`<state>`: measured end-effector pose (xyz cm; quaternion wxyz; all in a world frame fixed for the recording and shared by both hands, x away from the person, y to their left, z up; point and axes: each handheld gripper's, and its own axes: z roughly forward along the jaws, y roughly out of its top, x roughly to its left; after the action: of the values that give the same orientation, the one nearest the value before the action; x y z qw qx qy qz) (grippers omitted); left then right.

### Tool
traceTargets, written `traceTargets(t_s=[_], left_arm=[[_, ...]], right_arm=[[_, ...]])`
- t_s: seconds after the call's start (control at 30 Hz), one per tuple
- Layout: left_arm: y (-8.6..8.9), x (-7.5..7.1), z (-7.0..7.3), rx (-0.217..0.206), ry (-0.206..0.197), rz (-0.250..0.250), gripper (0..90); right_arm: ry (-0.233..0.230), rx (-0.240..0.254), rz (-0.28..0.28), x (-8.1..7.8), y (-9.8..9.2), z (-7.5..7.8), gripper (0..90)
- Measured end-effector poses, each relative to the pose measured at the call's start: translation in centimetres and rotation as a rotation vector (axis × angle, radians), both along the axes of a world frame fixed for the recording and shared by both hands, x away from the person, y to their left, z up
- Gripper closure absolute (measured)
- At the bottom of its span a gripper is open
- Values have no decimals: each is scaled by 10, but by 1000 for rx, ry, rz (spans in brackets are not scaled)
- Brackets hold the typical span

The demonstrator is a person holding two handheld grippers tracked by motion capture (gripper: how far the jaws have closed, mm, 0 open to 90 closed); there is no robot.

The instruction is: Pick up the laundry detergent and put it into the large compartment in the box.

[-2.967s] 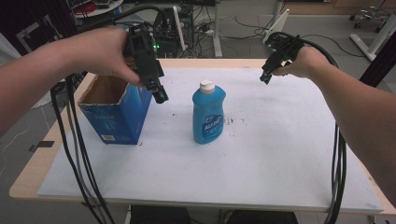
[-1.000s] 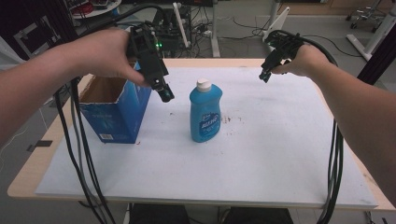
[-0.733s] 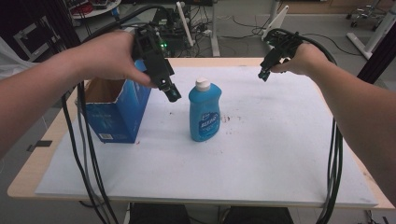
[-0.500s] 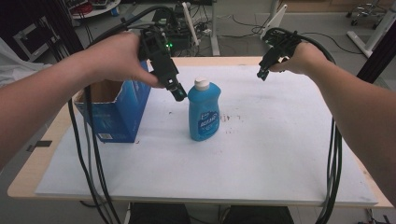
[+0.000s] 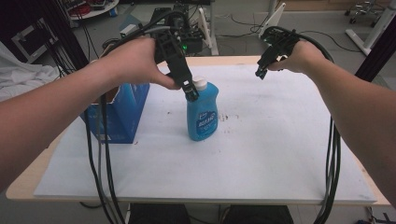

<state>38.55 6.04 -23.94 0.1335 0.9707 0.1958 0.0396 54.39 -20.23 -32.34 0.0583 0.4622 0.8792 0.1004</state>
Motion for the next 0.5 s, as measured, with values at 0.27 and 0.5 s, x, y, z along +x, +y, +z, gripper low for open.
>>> traceTargets(t_s=[0.27, 0.5], left_arm=[[-12, 5, -7, 19, 7, 4, 166], [-26, 12, -17, 41, 7, 25, 167]], right_arm=[[-1, 4, 4, 0, 0, -1, 136], [-2, 10, 5, -1, -1, -1, 136]])
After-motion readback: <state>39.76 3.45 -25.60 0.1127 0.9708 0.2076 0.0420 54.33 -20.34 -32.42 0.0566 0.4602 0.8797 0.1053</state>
